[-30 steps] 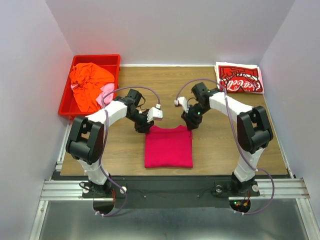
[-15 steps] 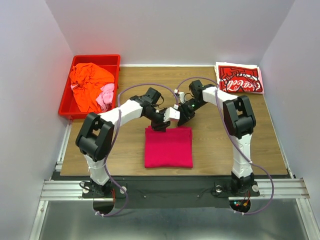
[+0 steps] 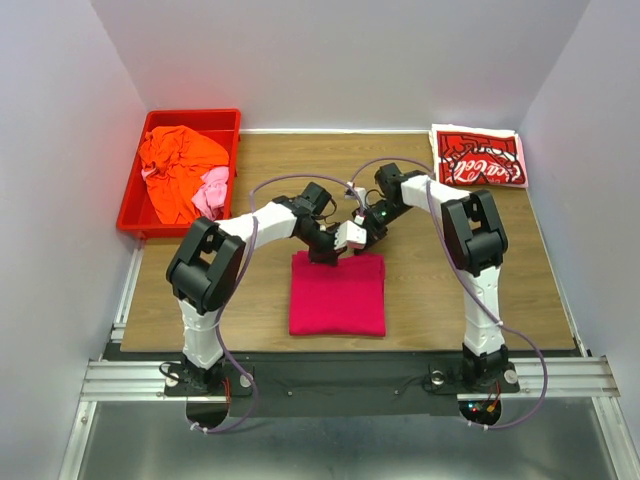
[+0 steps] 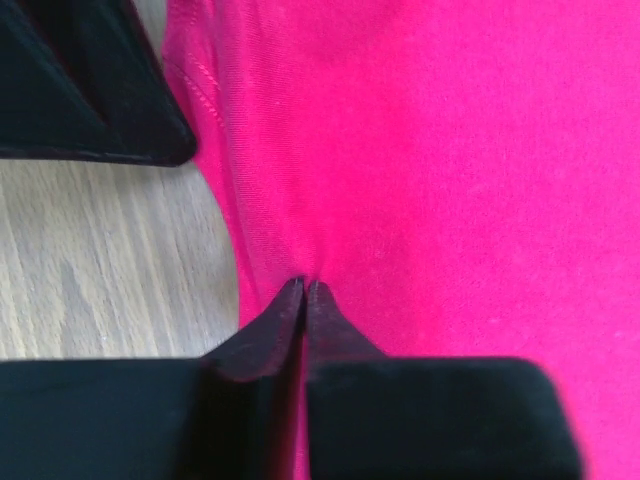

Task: Fold and stack the t-shirts
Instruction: Fold the tshirt

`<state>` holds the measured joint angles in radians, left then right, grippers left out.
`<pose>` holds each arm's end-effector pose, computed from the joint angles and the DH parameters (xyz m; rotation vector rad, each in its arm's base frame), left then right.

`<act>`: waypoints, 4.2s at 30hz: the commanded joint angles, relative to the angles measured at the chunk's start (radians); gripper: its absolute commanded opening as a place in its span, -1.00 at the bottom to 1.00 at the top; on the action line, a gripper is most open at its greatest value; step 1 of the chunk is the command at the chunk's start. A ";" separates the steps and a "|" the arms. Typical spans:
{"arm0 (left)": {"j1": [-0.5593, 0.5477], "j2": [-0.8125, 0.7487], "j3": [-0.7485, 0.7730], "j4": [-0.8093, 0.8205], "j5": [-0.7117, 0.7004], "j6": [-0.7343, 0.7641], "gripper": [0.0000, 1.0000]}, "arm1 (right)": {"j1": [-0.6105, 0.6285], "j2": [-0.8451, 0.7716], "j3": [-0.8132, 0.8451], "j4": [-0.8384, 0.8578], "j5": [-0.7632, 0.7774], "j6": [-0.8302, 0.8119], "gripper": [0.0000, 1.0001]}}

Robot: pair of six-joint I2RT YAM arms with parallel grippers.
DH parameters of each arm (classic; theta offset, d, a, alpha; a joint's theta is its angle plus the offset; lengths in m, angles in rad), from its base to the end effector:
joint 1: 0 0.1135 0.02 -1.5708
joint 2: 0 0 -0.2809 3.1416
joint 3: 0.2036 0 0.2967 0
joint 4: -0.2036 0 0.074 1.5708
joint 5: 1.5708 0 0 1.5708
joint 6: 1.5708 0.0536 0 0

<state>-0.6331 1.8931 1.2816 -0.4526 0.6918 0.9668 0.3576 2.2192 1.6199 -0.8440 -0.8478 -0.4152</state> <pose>0.3323 -0.2863 0.1614 1.9036 1.5325 -0.7601 0.4331 0.2047 0.1145 -1.1045 2.5057 1.2296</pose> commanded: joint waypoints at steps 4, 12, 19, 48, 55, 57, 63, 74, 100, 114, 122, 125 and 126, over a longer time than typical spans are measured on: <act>-0.013 -0.083 0.025 -0.015 0.037 -0.002 -1.00 | 0.026 0.034 -0.032 0.005 0.035 -0.034 -0.94; -0.062 -0.213 0.036 -0.018 0.018 0.003 -1.00 | 0.026 0.040 -0.046 0.006 0.030 -0.045 -0.99; -0.065 -0.140 0.081 -0.005 -0.014 0.026 -1.00 | 0.026 0.040 -0.040 0.005 0.029 -0.048 -0.99; 0.029 -0.137 -0.001 0.019 -0.166 0.009 -0.87 | 0.024 0.036 0.047 0.005 0.176 -0.036 -0.97; 0.122 -0.134 0.039 -0.057 -0.129 0.009 0.03 | 0.021 0.014 0.095 0.005 0.234 -0.030 -0.82; 0.141 -0.144 0.041 -0.072 -0.123 0.024 0.05 | 0.014 -0.001 0.109 0.005 0.248 -0.028 -0.76; 0.184 -0.118 0.039 -0.101 -0.094 0.032 0.05 | -0.019 -0.084 0.161 -0.001 0.293 -0.007 -0.54; 0.219 -0.042 0.058 -0.123 -0.040 0.023 0.02 | -0.046 -0.250 0.023 -0.084 0.196 -0.022 -0.13; 0.245 -0.068 0.076 -0.210 -0.040 0.027 -1.00 | -0.040 -0.185 -0.124 -0.087 0.131 -0.106 -0.17; 0.283 -0.101 0.044 -0.157 -0.074 0.030 -1.00 | -0.042 -0.231 -0.118 0.000 0.265 -0.040 -0.99; 0.291 0.059 0.064 0.009 -0.141 -0.040 -1.00 | -0.042 -0.098 -0.002 0.083 0.395 0.010 -0.99; 0.299 0.099 0.088 0.055 -0.158 -0.065 -1.00 | -0.043 -0.047 0.047 0.103 0.446 0.021 -0.99; 0.302 0.109 0.097 0.063 -0.166 -0.071 -1.00 | -0.045 -0.036 0.061 0.109 0.461 0.027 -0.99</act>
<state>-0.3466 1.9594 1.3445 -0.4694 0.5980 0.9306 0.3157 2.1345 1.6108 -0.8078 -0.5106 -0.4099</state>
